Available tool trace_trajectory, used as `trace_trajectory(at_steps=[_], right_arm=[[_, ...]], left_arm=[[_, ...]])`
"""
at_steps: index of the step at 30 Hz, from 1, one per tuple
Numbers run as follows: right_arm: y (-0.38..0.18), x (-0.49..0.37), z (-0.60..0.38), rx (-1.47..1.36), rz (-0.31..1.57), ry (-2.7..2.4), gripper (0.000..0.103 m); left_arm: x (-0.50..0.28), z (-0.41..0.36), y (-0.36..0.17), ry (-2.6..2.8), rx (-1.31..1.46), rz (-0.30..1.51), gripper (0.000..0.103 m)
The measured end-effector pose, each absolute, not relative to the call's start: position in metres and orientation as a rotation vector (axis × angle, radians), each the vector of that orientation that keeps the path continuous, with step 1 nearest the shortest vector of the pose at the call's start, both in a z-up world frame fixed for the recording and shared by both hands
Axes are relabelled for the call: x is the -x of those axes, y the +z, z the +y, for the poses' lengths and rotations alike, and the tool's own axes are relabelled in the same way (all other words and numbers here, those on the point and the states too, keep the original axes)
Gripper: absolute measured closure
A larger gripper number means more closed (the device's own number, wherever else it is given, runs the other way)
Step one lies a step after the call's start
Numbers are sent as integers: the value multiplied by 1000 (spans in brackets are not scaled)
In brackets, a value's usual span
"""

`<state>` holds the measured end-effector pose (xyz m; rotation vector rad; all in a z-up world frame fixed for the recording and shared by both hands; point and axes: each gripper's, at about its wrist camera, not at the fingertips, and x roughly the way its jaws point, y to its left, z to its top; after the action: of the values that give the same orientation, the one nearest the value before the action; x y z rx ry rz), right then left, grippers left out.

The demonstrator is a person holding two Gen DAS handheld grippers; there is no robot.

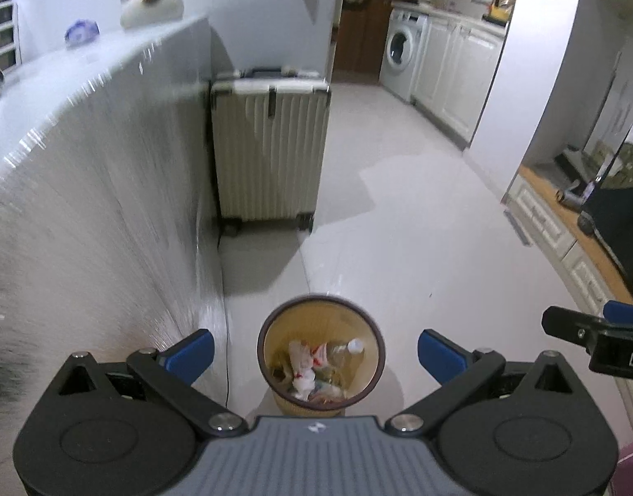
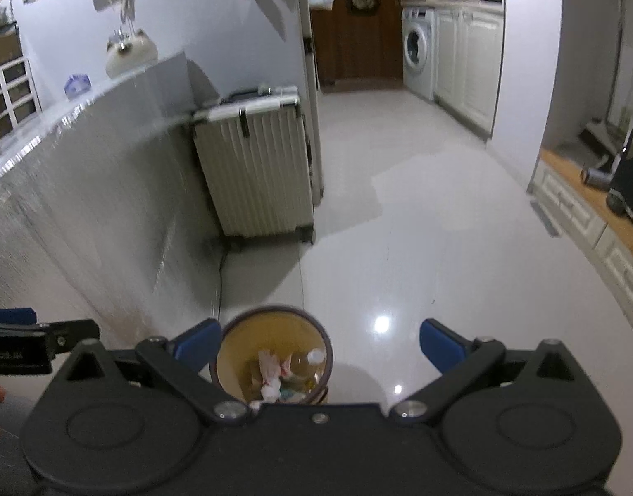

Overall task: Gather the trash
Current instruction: 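Lift both open tools from the wastebasket back toward the table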

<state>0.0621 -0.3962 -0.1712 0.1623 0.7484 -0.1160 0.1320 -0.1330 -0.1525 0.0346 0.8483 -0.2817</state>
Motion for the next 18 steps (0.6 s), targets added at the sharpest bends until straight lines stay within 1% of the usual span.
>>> trace_trajectory(at_steps=[11, 18], right_arm=[[-89, -27, -382, -120, 588, -116, 0], [-45, -22, -353, -81, 502, -58, 0]], left_arm=[[-86, -117, -61, -274, -32, 644, 0], [-65, -92, -20, -229, -24, 557, 0]])
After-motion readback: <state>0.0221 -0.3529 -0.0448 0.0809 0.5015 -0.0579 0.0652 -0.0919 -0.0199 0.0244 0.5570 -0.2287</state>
